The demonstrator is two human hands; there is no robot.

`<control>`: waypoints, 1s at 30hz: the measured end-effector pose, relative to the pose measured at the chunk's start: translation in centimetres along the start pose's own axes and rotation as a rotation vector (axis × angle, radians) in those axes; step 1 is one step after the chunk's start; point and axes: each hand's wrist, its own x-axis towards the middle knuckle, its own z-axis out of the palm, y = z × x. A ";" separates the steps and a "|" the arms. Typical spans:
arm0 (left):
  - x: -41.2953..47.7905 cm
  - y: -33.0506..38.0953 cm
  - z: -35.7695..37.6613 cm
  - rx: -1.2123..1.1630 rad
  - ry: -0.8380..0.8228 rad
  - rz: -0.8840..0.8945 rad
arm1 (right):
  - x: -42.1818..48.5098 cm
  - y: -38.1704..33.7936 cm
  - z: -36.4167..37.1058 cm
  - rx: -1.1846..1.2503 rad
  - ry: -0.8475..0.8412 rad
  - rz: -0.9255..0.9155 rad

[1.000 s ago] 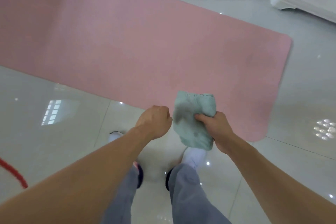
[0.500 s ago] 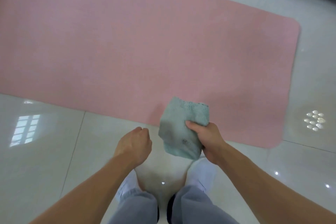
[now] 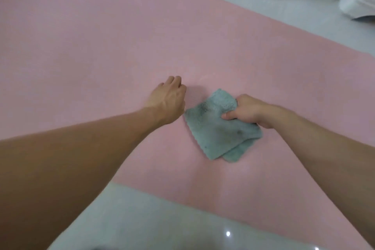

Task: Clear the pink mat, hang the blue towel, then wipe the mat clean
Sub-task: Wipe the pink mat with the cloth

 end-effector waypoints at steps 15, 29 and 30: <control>8.0 -1.1 2.6 0.004 0.187 0.033 | 5.2 -4.4 -8.0 -0.272 0.140 -0.049; 8.9 -2.2 3.6 -0.006 0.328 0.035 | 11.3 -15.2 -18.0 -0.092 1.362 -0.330; 8.9 -2.3 3.7 -0.005 0.339 0.041 | 12.6 -15.3 -17.0 -0.158 1.319 -0.352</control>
